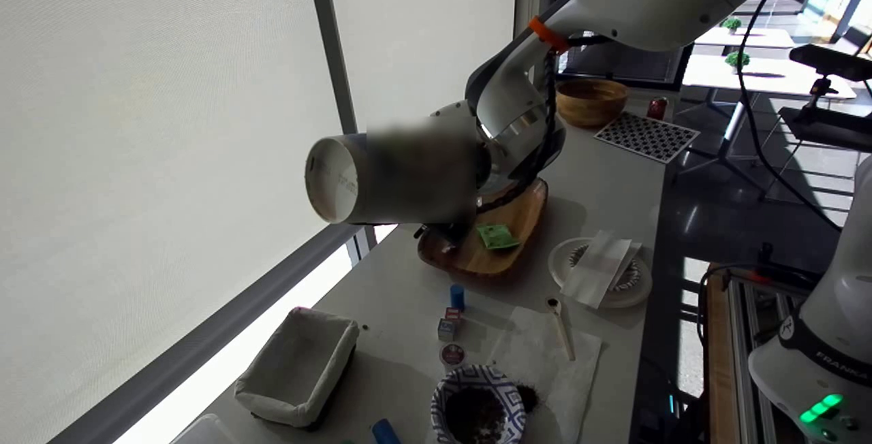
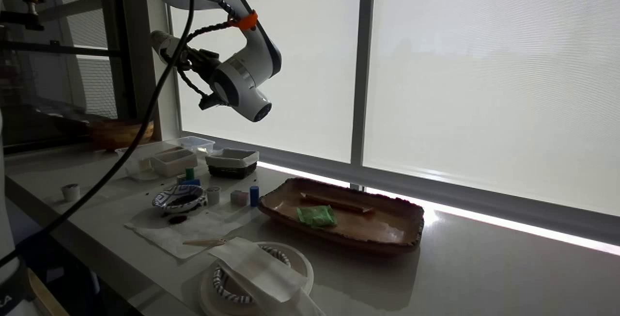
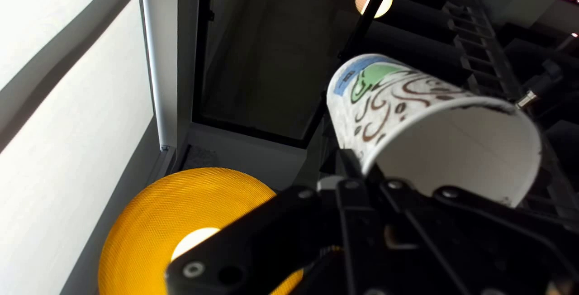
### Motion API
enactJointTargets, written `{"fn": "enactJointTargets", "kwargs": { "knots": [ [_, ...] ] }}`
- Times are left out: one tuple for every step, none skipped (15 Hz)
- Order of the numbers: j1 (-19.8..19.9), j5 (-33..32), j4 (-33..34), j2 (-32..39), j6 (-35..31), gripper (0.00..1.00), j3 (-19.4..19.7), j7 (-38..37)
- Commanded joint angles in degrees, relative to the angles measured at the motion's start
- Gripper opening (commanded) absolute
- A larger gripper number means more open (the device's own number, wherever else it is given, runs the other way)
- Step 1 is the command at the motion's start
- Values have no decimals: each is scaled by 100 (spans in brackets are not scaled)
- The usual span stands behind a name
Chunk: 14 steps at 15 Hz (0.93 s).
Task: Pour the contents from the coffee cup into the black and white bowl on the left.
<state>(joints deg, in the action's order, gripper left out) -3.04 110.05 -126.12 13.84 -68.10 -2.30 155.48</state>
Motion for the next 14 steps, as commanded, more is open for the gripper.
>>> {"fn": "enactJointTargets", "kwargs": {
  "knots": [
    [-16,8,-83,27,179,1,29,185],
    [-17,8,-84,25,179,1,29,185],
    [-18,8,-87,24,181,1,28,185],
    [-19,9,-90,24,180,1,27,185],
    [-20,6,-92,25,182,1,26,186],
    [-20,8,-93,24,185,1,25,186],
    [-10,20,-68,20,232,1,23,185],
    [-5,33,-62,19,265,1,23,185],
    [-2,38,-62,20,312,1,23,185],
    [-1,40,-62,25,360,1,22,185],
    [0,42,-60,31,397,1,23,185],
    [1,44,-61,37,448,1,22,185],
    [-3,32,-69,46,476,1,23,185],
    [-3,34,-64,50,511,1,23,185]
  ]
}}
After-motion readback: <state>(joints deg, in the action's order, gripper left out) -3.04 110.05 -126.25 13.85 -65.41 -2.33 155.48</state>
